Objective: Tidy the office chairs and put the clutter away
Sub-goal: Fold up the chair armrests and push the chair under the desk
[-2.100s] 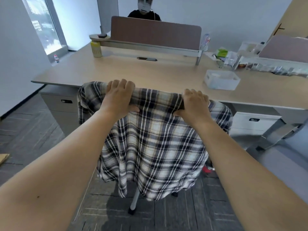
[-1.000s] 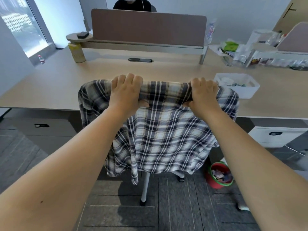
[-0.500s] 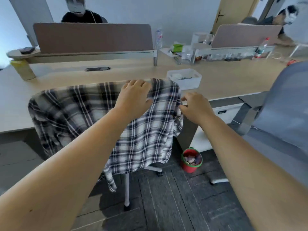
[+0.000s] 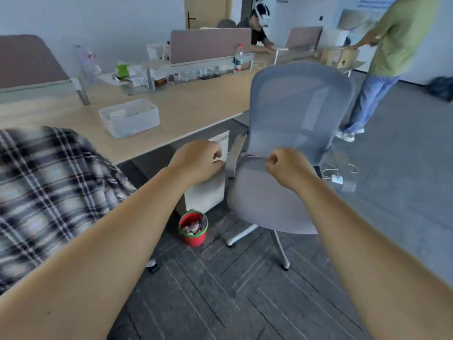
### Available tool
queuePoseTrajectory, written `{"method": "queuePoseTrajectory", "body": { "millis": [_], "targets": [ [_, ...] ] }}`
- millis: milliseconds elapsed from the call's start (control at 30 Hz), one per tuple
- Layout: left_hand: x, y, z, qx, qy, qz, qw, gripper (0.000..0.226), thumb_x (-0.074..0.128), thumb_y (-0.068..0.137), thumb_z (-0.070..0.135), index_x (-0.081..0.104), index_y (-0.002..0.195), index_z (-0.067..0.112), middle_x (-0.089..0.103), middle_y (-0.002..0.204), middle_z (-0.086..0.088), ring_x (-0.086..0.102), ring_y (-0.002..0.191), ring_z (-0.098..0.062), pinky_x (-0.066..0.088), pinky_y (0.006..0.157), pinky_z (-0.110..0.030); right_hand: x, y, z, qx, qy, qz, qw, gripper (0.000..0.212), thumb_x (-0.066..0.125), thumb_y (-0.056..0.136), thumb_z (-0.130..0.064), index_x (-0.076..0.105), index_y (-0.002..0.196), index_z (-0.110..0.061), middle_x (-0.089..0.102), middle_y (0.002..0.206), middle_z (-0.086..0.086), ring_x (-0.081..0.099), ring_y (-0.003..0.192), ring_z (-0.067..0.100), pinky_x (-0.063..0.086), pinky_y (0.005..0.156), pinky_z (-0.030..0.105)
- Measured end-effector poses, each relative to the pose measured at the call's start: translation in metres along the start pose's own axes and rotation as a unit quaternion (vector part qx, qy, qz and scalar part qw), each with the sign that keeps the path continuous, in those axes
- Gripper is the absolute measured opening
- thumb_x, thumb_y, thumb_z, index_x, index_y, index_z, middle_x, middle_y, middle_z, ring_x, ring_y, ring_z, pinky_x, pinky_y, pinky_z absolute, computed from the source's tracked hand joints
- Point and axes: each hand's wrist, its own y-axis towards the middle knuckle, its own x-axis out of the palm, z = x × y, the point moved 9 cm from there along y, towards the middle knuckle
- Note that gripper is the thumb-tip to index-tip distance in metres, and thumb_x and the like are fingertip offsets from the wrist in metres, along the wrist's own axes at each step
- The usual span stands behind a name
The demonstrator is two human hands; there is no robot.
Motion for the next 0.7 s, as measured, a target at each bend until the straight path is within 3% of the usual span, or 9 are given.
{"method": "queuePoseTrajectory", "body": {
  "millis": [133,333,533,700],
  "targets": [
    [0.056,0.042,0.08,0.029,-0.032,-0.034,0.999,0.026,0.052,0.09,0.023,0.06,0.108,0.006,0.064,0.116,-0.015,0.058,0.107,-0.031,0.047,0.088,-0.038,-0.027,0.005,0.106,0.065,-0.013,0.011,0.998,0.026,0.048,0.086,-0.017,0.064,0.106,-0.009,0.064,0.116,0.019,0.058,0.107,0.037,0.048,0.086,0.037],
    [0.131,0.1,0.17,0.063,-0.068,-0.086,0.992,0.023,0.055,0.088,0.019,0.061,0.105,0.005,0.065,0.114,-0.015,0.057,0.113,-0.029,0.046,0.096,-0.038,-0.038,0.011,0.245,0.165,-0.005,0.0,0.986,0.024,0.046,0.088,-0.015,0.062,0.104,-0.006,0.064,0.113,0.018,0.057,0.093,0.033,0.039,0.072,0.031],
    [0.205,0.168,0.218,0.08,-0.066,-0.144,0.984,0.025,0.053,0.088,0.018,0.061,0.11,0.007,0.065,0.119,-0.012,0.058,0.11,-0.03,0.046,0.089,-0.033,-0.017,0.043,0.343,0.231,0.019,-0.007,0.973,0.03,0.049,0.089,-0.016,0.058,0.116,-0.007,0.06,0.123,0.014,0.058,0.106,0.034,0.047,0.08,0.035],
    [0.278,0.246,0.239,0.088,-0.071,-0.19,0.975,0.024,0.053,0.089,0.018,0.062,0.108,0.006,0.066,0.117,-0.013,0.058,0.109,-0.031,0.045,0.088,-0.034,0.013,0.105,0.413,0.273,0.045,-0.022,0.961,0.031,0.05,0.089,-0.017,0.056,0.117,-0.005,0.056,0.124,0.016,0.053,0.09,0.03,0.041,0.071,0.034]
  ]
}}
